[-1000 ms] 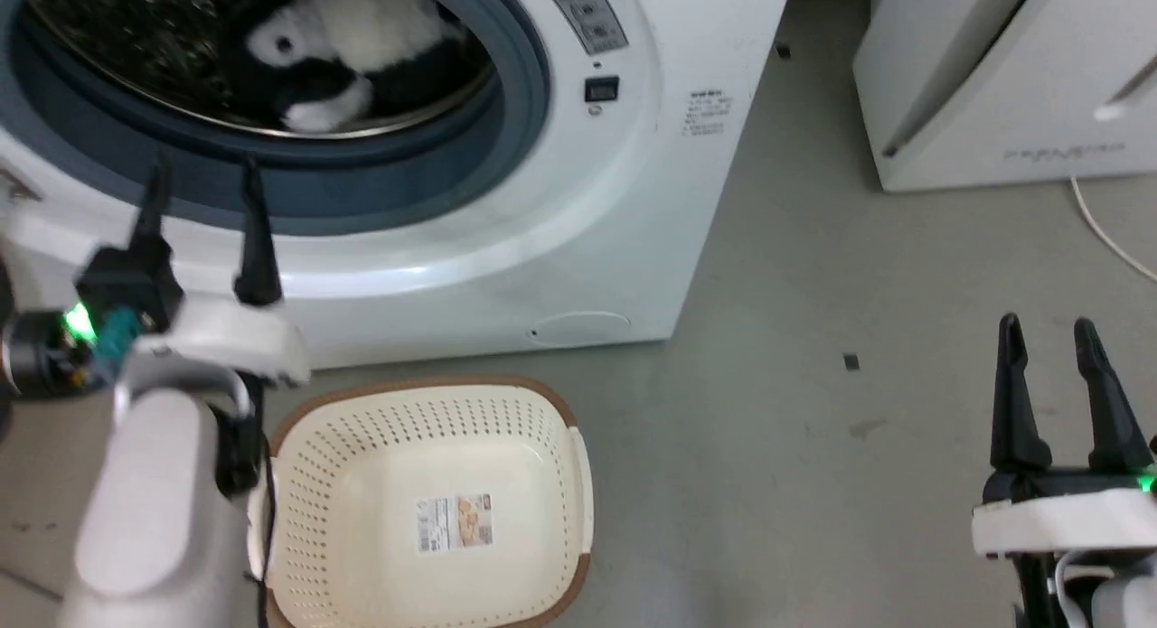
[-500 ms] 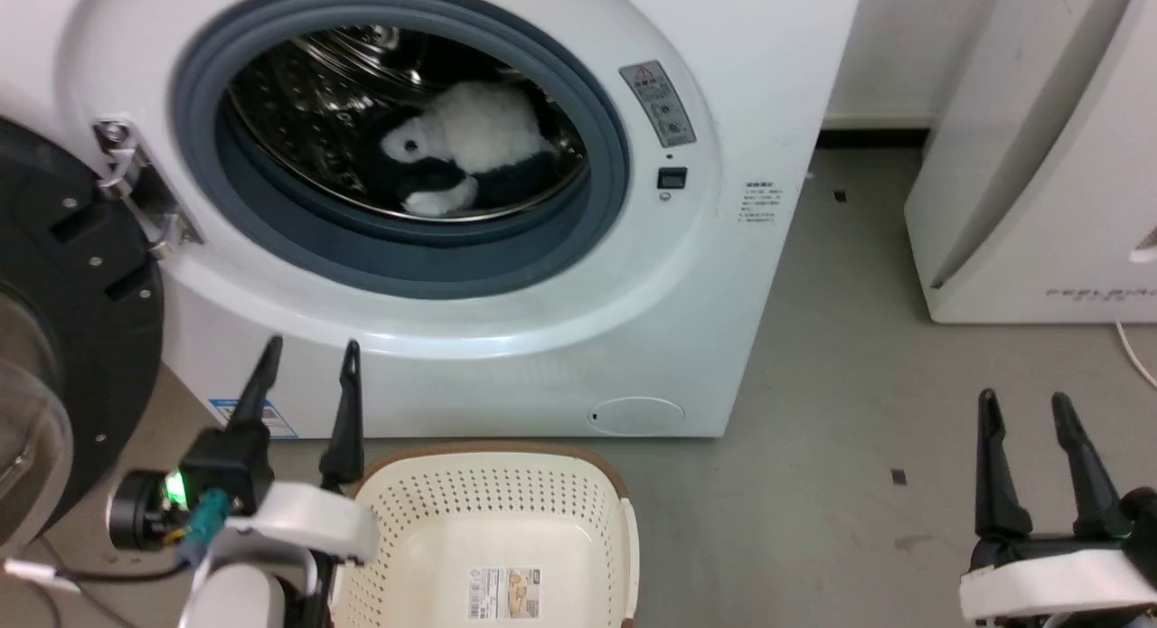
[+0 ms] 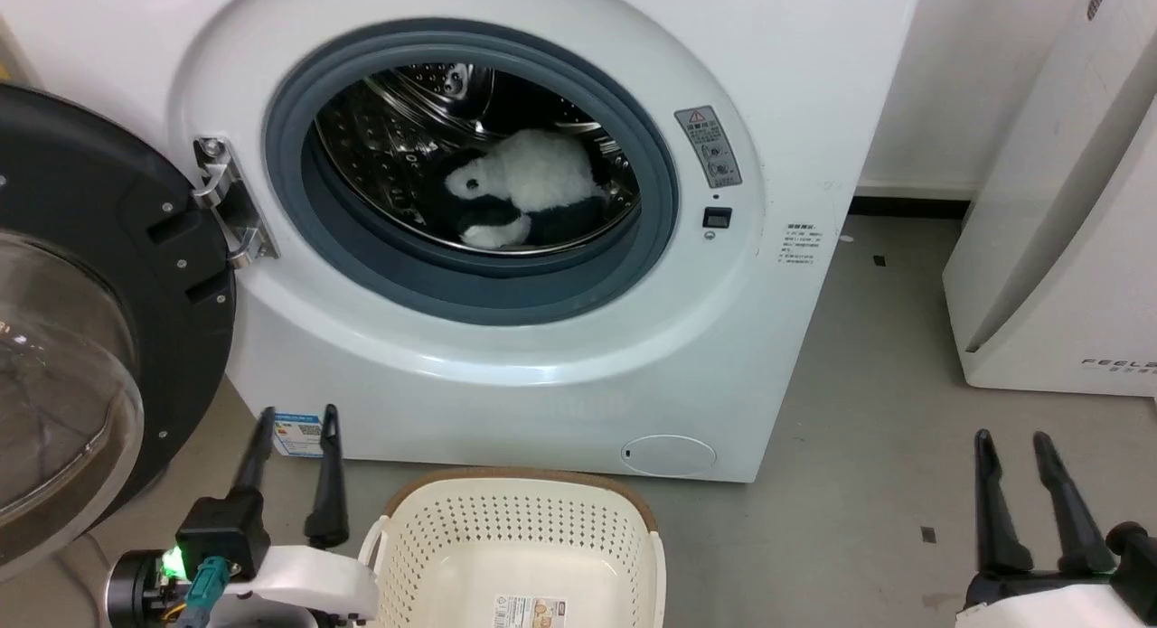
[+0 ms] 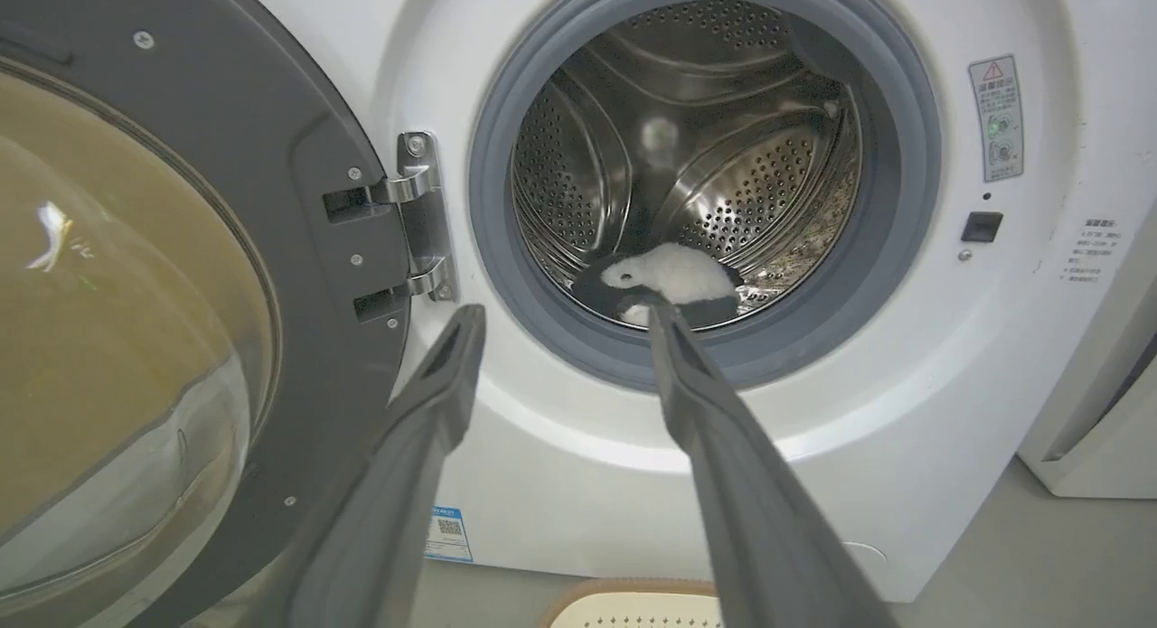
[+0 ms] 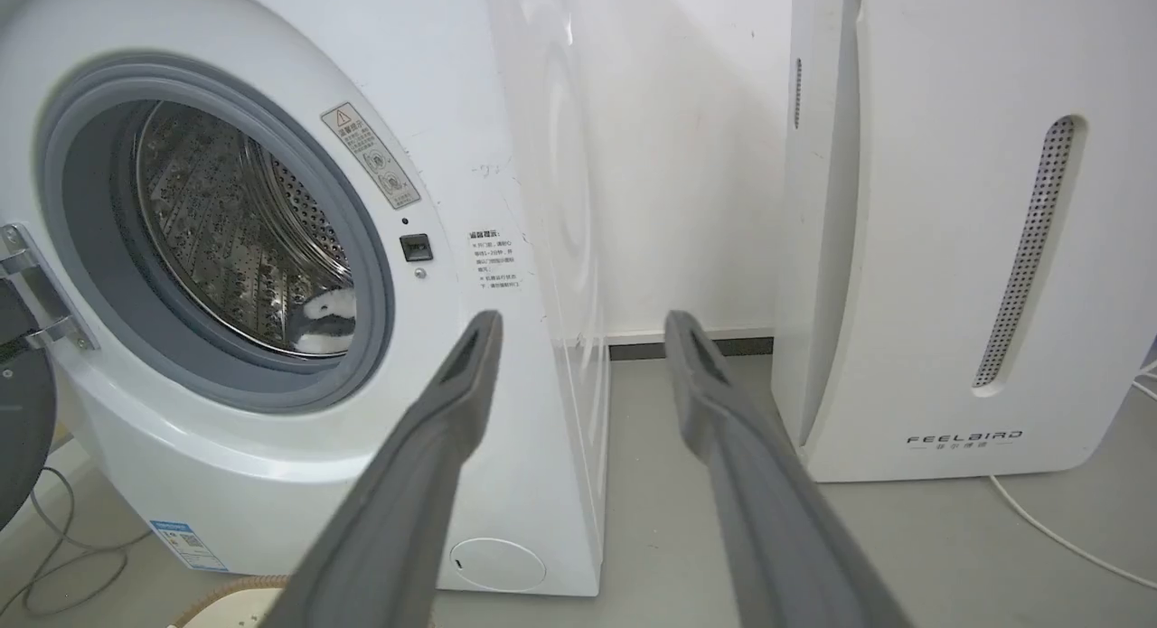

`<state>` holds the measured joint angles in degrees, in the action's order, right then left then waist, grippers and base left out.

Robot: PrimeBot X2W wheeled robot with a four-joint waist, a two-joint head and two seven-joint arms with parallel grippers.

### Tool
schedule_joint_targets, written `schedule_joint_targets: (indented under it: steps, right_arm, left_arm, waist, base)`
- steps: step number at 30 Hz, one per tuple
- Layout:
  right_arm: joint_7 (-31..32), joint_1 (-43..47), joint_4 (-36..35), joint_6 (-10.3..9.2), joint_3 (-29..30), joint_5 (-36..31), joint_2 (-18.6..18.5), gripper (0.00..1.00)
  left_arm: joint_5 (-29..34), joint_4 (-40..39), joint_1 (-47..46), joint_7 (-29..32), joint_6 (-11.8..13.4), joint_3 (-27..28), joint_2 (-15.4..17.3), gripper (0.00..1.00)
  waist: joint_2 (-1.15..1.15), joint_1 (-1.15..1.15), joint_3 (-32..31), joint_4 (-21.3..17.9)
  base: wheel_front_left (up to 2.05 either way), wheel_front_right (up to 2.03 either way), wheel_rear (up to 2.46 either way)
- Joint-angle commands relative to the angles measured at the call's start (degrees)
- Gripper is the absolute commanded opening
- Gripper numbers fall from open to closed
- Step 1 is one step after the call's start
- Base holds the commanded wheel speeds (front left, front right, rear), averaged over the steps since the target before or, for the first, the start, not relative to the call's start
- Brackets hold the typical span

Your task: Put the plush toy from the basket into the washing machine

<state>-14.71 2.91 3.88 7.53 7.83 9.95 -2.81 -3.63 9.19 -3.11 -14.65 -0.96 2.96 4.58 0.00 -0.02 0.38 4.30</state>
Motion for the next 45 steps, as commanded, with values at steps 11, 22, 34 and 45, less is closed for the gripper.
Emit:
schedule_joint_targets:
  steps: [11, 22, 34, 45]
  right_arm:
    - [0.98, -0.21, -0.27, 0.01, -0.53, -0.66, 0.0, 0.0]
    - [2.28, -0.46, -0.61, 0.0, -1.22, -1.53, -0.01, 0.0]
    - [3.68, -0.74, -0.98, 0.0, -1.97, -2.49, -0.02, 0.0]
    - [4.97, -1.0, -1.32, -0.01, -2.65, -3.36, -0.02, 0.0]
  left_arm:
    - [0.24, -0.6, 0.2, 1.03, 0.06, -0.25, -0.13, 0.0]
    - [0.56, -1.41, 0.47, 2.32, 0.15, -0.5, -0.28, 0.0]
    - [0.91, -2.29, 0.77, 3.71, 0.24, -0.78, -0.44, 0.0]
    - [1.23, -3.1, 1.04, 4.99, 0.32, -1.04, -0.59, 0.0]
  waist:
    - [0.0, 0.02, -0.04, -0.27]
    - [0.0, 0.02, -0.07, -0.65]
    - [0.0, 0.02, -0.11, -1.07]
    - [0.0, 0.02, -0.14, -1.44]
  base:
    - [0.0, 0.0, 0.0]
    - [0.0, 0.0, 0.0]
    - [0.0, 0.0, 0.0]
    - [0.0, 0.0, 0.0]
